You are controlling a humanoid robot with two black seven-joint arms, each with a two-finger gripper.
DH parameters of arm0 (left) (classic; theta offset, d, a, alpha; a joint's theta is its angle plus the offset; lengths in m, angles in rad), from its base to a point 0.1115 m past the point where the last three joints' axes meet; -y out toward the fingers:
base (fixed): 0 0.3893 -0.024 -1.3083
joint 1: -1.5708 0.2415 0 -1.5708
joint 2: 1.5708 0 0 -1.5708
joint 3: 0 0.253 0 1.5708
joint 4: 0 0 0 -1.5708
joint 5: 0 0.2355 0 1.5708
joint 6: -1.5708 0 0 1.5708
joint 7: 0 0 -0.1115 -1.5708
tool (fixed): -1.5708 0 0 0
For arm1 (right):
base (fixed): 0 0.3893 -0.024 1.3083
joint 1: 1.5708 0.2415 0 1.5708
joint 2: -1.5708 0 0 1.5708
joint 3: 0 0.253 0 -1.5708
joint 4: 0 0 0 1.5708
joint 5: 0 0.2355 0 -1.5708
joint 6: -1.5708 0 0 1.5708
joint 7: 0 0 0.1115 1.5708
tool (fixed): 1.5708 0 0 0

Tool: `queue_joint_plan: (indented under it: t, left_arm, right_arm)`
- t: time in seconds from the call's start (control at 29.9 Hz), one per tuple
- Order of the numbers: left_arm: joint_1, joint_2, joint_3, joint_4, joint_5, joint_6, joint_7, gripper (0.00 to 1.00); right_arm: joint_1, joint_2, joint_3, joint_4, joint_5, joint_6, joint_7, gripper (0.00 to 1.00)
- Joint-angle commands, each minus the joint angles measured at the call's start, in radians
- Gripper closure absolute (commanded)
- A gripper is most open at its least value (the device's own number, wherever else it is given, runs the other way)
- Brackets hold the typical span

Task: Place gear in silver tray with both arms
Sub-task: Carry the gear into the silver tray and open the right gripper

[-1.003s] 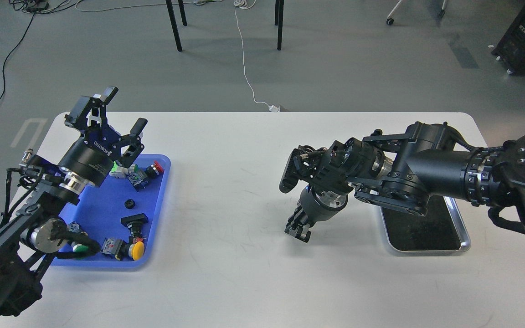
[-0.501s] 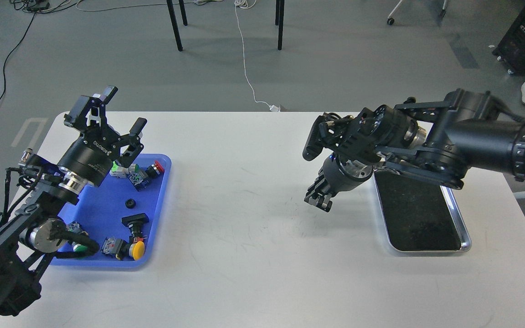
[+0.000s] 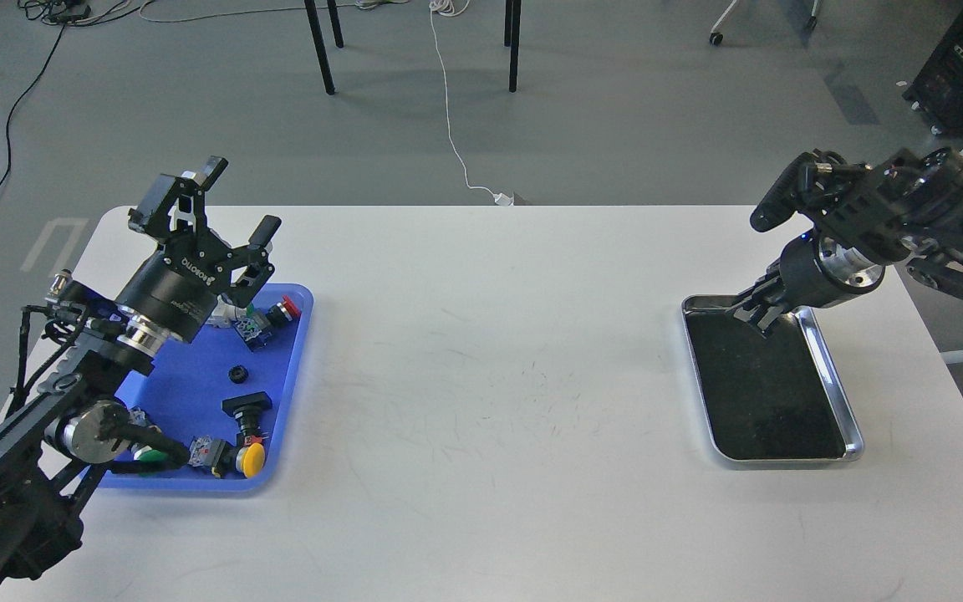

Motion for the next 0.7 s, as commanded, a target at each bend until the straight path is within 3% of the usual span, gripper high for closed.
queue_joint_plan:
  t: [0.0,0.37,0.67]
  left_arm:
    - [0.001,0.002,0.002,-0.003,0.001,0.001,0.000,0.02]
    - [0.001,0.006,0.003,-0.003,0.001,0.001,0.000,0.02]
    - [0.003,0.005,0.000,-0.003,0.000,0.001,0.000,0.02]
  right_arm:
    - [-0.045,0.006,0.000,-0.073,0.000,0.000,0.000,0.85]
    - [-0.150,0.061,0.006,-0.201,0.003,0.000,0.000,0.83]
    - [-0.180,0.141,0.007,-0.268,0.015,0.000,0.000,0.75]
